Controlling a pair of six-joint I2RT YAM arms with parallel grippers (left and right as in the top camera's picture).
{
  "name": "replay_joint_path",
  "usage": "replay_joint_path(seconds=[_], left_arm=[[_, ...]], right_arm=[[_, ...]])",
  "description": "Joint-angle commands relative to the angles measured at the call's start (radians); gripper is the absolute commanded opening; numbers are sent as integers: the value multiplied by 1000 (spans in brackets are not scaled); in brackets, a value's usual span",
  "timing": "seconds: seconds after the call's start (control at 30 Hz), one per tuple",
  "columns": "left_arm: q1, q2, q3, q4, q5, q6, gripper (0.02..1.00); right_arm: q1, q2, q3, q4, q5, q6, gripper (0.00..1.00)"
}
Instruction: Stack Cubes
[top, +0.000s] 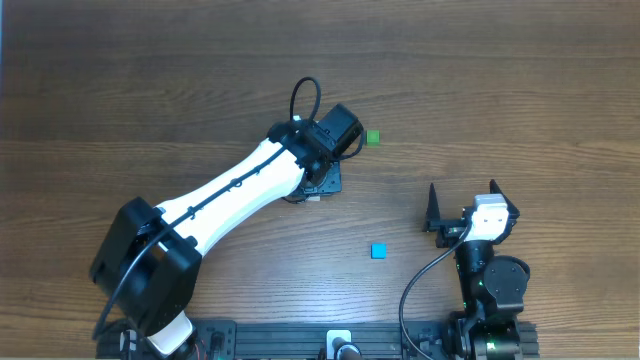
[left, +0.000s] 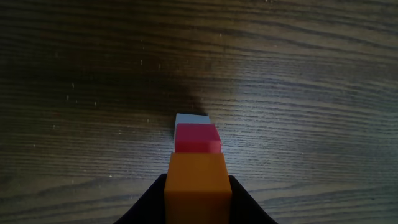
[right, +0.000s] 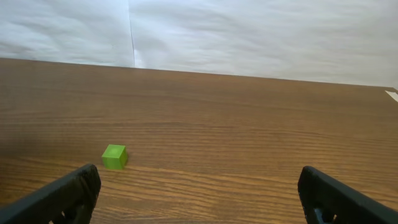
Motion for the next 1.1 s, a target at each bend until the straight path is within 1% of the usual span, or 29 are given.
replay_joint_path(seconds=[0.03, 0.5, 0.63, 0.73, 0.8, 0.87, 0.97, 1.1], left_arm=[[5, 26, 23, 3, 8, -7, 42], [5, 53, 23, 6, 18, -7, 42], [5, 53, 23, 6, 18, -7, 69], [5, 53, 23, 6, 18, -7, 148], [5, 53, 23, 6, 18, -7, 261], [5, 53, 23, 6, 18, -7, 356], [5, 53, 23, 6, 18, -7, 402], [5, 53, 23, 6, 18, -7, 524]], right_arm=[[-7, -9, -10, 3, -8, -1, 993], [-7, -9, -10, 3, -8, -1, 993], [-7, -9, -10, 3, -8, -1, 993], [-7, -9, -10, 3, -8, -1, 993], [-7, -9, -10, 3, -8, -1, 993], [-7, -9, -10, 3, -8, -1, 993], [-7, -9, -10, 3, -8, -1, 993], [-7, -9, -10, 3, -8, -1, 993]])
